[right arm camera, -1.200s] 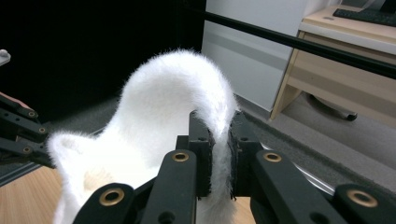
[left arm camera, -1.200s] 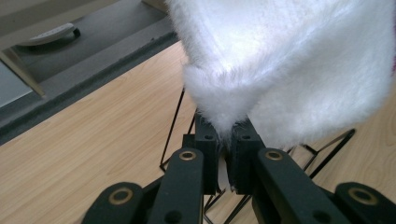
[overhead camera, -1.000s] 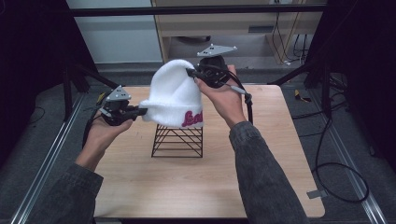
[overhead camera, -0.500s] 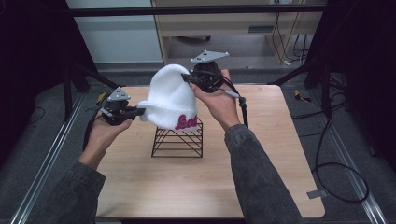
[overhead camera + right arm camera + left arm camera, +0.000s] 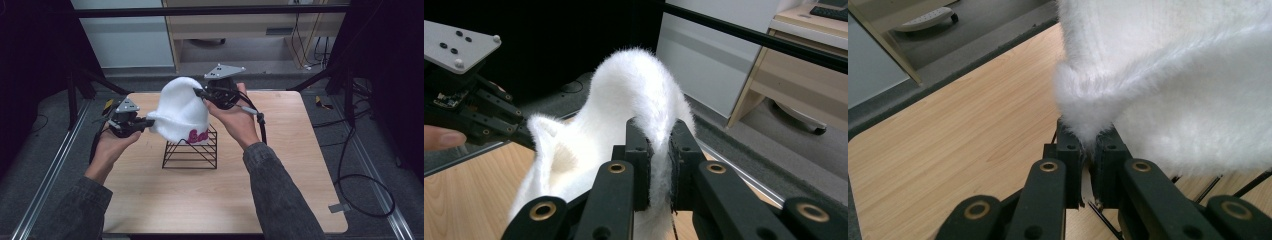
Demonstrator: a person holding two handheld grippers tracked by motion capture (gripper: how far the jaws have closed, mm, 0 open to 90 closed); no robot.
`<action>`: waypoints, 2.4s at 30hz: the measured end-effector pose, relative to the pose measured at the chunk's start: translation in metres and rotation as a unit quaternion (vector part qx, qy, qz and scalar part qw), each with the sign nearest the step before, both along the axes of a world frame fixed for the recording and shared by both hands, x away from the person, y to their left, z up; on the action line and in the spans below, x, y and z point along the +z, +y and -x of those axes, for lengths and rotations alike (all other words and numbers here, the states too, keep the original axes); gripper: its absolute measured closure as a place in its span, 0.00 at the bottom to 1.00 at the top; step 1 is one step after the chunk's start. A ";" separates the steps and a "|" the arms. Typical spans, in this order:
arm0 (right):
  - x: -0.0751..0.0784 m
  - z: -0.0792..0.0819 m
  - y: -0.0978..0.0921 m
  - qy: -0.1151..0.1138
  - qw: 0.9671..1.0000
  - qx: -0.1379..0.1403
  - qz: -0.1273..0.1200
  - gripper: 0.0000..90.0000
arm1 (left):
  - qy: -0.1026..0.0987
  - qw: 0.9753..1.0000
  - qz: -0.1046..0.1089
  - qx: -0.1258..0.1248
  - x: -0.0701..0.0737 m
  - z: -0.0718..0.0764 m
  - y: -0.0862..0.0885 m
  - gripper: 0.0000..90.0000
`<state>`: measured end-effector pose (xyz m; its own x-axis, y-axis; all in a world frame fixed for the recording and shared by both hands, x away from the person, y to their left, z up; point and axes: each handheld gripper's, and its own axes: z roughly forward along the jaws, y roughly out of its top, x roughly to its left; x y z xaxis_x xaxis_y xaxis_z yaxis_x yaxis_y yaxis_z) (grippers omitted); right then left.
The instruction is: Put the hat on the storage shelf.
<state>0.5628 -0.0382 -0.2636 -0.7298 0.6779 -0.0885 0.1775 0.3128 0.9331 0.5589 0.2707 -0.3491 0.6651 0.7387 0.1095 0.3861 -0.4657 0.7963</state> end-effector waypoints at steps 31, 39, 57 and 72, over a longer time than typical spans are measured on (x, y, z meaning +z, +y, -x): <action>-0.013 0.031 -0.013 0.006 1.000 0.023 0.016 0.91 | -0.001 1.000 0.007 -0.026 -0.008 0.026 0.003 0.93; -0.016 0.032 -0.019 0.011 1.000 0.020 0.016 0.91 | -0.002 0.999 0.007 -0.031 -0.008 0.028 0.001 0.93; -0.025 0.036 -0.024 0.022 0.999 0.022 0.030 0.91 | 0.011 0.999 0.011 -0.037 -0.021 0.032 0.000 0.93; -0.035 0.037 -0.021 0.037 0.998 0.023 0.045 0.89 | 0.021 0.999 0.009 -0.042 -0.033 0.035 0.000 0.93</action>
